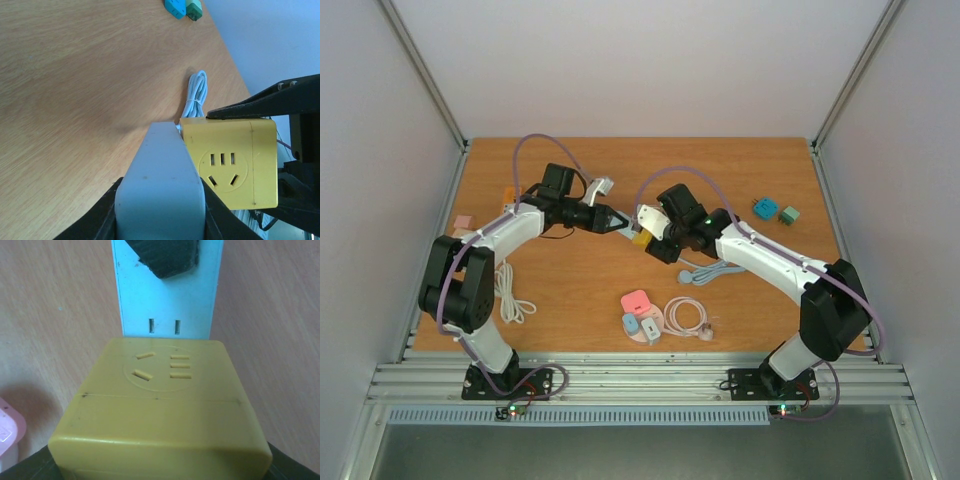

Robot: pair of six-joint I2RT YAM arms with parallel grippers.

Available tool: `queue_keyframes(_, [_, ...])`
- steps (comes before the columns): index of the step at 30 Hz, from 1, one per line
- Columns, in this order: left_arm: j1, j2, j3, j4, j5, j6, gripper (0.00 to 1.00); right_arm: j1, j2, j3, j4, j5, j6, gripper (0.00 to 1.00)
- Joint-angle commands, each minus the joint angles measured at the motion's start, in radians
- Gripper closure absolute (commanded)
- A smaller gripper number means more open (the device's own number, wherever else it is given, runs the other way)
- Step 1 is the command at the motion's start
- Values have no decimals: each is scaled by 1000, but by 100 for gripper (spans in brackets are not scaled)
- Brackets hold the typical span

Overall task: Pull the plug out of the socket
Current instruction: Remove the plug from the socket.

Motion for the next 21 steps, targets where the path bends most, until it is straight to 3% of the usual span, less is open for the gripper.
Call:
queue_keyframes(1, [9, -32, 32, -54, -7, 63, 100, -66, -51, 37, -19, -58, 50, 99])
queue_keyframes(14, [29, 47, 134, -269, 54, 277, 100, -6, -60, -3, 37, 29, -9, 99])
queue_keyframes(21, [42, -20, 100, -232, 18, 271, 99, -29, -79, 12, 32, -22, 83, 99])
